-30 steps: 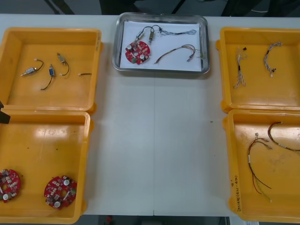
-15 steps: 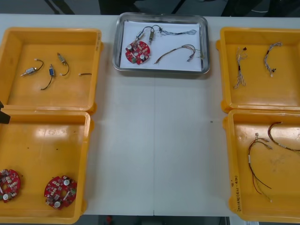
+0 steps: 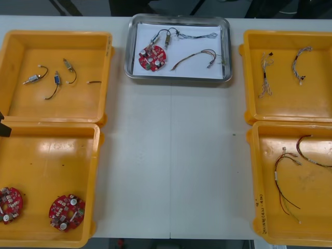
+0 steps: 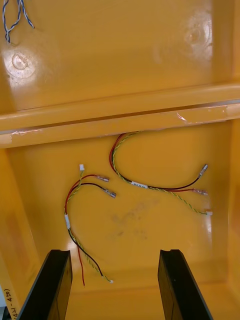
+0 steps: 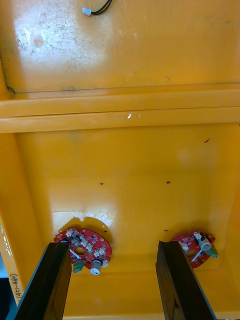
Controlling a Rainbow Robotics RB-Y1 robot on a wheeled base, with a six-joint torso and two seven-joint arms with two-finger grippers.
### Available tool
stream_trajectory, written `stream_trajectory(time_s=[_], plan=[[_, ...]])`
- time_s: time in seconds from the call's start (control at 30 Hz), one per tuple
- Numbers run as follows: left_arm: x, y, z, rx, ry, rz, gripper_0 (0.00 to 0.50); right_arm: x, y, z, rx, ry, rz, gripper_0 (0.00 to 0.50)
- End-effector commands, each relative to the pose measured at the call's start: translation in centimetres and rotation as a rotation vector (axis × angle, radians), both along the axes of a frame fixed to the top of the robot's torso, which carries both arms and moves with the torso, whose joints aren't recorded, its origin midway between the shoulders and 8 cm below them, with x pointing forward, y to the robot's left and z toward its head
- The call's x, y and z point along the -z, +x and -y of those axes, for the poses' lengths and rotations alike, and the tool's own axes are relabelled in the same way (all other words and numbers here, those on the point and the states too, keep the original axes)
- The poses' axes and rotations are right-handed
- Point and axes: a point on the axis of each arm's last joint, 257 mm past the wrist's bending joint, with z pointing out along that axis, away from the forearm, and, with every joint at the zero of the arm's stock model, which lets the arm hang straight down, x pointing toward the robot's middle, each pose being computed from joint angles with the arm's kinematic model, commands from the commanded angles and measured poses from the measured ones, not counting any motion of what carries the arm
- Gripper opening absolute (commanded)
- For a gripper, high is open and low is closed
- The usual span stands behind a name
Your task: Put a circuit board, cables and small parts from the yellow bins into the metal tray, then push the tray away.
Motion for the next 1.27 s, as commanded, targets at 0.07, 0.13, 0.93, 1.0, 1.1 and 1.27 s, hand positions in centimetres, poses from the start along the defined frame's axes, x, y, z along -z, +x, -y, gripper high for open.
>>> stream_trajectory(time_s=[0.07,0.13,0.93,1.0,1.1,1.27], plan=[[-0.5,-0.25,-0.32,0.059,0.04,0.018,0.5,0.14,-0.56,0.57,0.02,0.013,-0.001,0.5],[-0.5,-0.25,-0.32,0.059,0.04,0.018,0.5,0.14,-0.56,0.57,0.02,0.013,-0.001,0.5],[-0.5,-0.25,-0.32,0.059,0.04,0.018,0.5,0.14,-0.56,0.57,0.02,0.013,-0.001,0.5],[-0.5,-0.25,-0.32,0.059,0.04,0.018,0.5,0.14,-0.56,0.57,0.02,0.013,-0.001,0.5],[-0.5,-0.25,-0.32,0.059,0.04,0.018,0.5,0.14,-0.56,0.57,0.02,0.013,-0.001,0.5],[-0.5,-0.25,-0.32,0.059,0.04,0.018,0.5,0.14,-0.56,0.57,0.02,0.013,-0.001,0.5]])
